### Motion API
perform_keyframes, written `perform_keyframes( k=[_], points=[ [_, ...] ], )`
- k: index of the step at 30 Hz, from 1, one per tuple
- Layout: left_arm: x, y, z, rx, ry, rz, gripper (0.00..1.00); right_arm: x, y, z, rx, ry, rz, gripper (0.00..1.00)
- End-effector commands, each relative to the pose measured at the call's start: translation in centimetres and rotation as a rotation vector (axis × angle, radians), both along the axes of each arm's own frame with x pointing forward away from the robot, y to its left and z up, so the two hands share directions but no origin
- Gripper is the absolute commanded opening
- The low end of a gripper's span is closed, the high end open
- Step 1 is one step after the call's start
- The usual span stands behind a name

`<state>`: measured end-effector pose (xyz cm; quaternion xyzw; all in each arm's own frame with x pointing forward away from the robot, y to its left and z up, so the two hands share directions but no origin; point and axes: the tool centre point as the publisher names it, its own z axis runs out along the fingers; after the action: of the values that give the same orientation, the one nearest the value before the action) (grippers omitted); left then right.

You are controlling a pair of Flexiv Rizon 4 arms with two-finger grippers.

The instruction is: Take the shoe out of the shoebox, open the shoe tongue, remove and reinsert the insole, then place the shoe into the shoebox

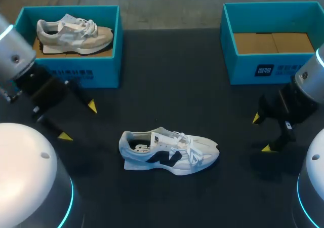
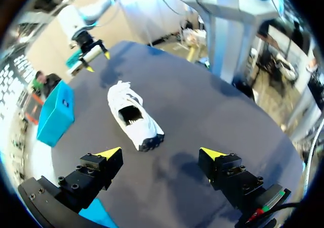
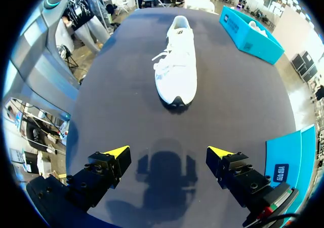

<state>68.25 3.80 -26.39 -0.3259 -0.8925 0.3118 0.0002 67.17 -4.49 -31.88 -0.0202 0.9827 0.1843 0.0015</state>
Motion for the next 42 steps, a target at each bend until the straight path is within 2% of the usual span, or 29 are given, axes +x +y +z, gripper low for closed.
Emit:
perform_keyframes(
  k=[1, 7, 11, 14, 15, 16, 27, 31, 35, 42],
  points=[
    [-0.3, 0.4, -1.6, -0.371, 0.280, 0.295, 1.00, -0.1, 0.1, -0.1, -0.003, -0.001, -0.002, 1.00],
    [-0.3, 0.5, -3.0, -0.473, 0.313, 0.435, 1.00, -0.1, 0.1, -0.1, -0.003, -0.001, -0.002, 1.00],
    [-0.1, 0.8, -3.8, -0.507, 0.318, 0.513, 1.00, -0.1, 0.1, -0.1, -0.003, -0.001, -0.002, 1.00],
    [0.0, 1.1, -4.2, -0.492, 0.325, 0.577, 1.00, -0.1, 0.1, -0.1, -0.003, -0.001, -0.002, 1.00],
    [0.1, 1.2, -4.3, -0.455, 0.335, 0.568, 1.00, -0.1, 0.1, -0.1, -0.003, -0.001, -0.002, 1.00],
    [0.3, 1.1, -4.4, -0.345, 0.302, 0.562, 1.00, -0.1, 0.1, -0.1, -0.003, -0.001, -0.002, 1.00],
    [0.3, 1.1, -4.4, -0.345, 0.302, 0.562, 1.00, -0.1, 0.1, -0.1, -0.003, -0.001, -0.002, 1.00],
    [0.4, 1.0, -6.1, -0.406, 0.353, 0.551, 1.00, -0.1, 0.1, -0.1, -0.003, -0.001, -0.002, 1.00],
    [0.6, 1.2, -7.6, -0.486, 0.356, 0.474, 1.00, -0.1, 0.1, -0.1, -0.003, -0.001, -0.002, 1.00],
    [1.4, 2.2, -9.7, -0.557, 0.342, 0.391, 1.00, -0.1, 0.1, -0.1, -0.003, -0.001, -0.002, 1.00]
  ],
)
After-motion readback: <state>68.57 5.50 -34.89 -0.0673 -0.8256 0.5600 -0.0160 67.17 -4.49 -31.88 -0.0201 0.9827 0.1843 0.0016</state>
